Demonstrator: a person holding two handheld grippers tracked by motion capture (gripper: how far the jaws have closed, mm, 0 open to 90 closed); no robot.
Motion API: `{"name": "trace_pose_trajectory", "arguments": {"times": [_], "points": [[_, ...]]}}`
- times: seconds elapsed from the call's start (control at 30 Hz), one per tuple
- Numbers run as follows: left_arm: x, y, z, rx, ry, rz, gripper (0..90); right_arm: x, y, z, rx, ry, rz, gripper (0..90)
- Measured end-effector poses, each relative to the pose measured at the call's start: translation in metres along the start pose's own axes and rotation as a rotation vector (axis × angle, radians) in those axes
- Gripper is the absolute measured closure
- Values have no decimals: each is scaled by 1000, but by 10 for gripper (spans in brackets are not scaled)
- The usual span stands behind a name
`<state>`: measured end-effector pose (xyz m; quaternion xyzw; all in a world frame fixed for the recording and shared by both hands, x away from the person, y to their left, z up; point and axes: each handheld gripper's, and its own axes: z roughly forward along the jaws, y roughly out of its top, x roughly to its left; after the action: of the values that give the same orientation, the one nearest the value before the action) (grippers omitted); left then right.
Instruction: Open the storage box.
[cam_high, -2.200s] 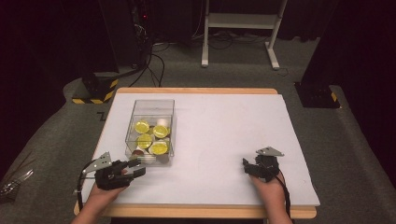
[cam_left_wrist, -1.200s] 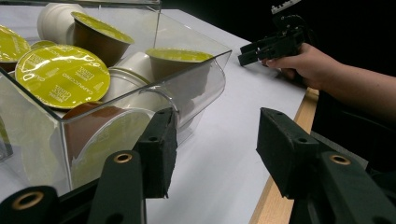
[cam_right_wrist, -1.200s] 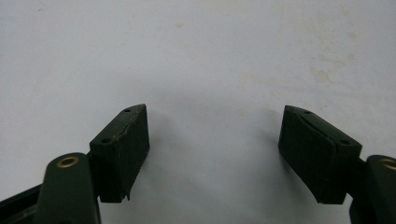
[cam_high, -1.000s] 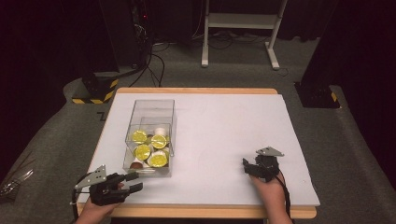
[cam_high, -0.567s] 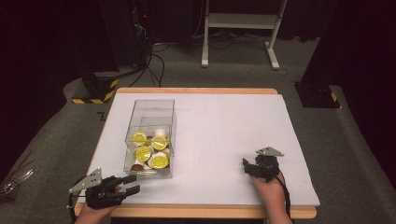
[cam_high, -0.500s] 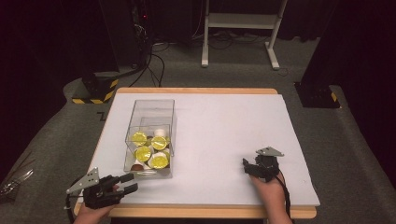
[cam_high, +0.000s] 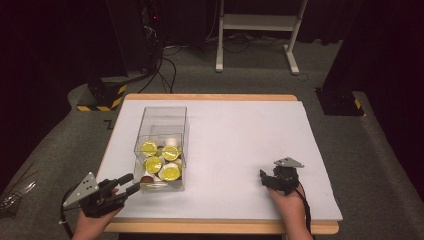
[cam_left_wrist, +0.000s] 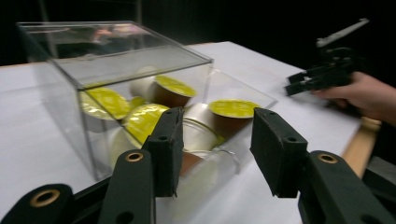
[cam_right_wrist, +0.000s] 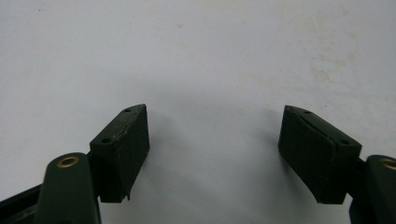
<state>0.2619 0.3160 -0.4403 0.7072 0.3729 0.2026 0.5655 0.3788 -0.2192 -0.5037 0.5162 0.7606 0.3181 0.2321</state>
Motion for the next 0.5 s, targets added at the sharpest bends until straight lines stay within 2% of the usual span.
{"name": "trace_pose_trajectory", "arguments": {"times": [0.03, 0.2, 0.23, 0.27, 0.3, 0.33, 0.5], "points": [[0, 0, 0, 0, 0, 0, 535, 0, 0, 0, 0, 0, 0, 247], [3, 3, 18, 54, 211, -26, 467, 0, 0, 0, 2, 0, 1, 247], [3, 3, 18, 54, 211, -26, 463, 0, 0, 0, 2, 0, 1, 247], [4, 3, 22, 66, 239, -28, 463, 0, 0, 0, 2, 0, 0, 247], [5, 2, 25, 78, 245, -37, 458, 0, 0, 0, 2, 1, 0, 247], [7, 2, 30, 97, 241, -59, 454, 0, 0, 0, 2, 1, 0, 247], [7, 0, 37, 121, 244, -80, 510, 0, 0, 0, 2, 1, 1, 247]]}}
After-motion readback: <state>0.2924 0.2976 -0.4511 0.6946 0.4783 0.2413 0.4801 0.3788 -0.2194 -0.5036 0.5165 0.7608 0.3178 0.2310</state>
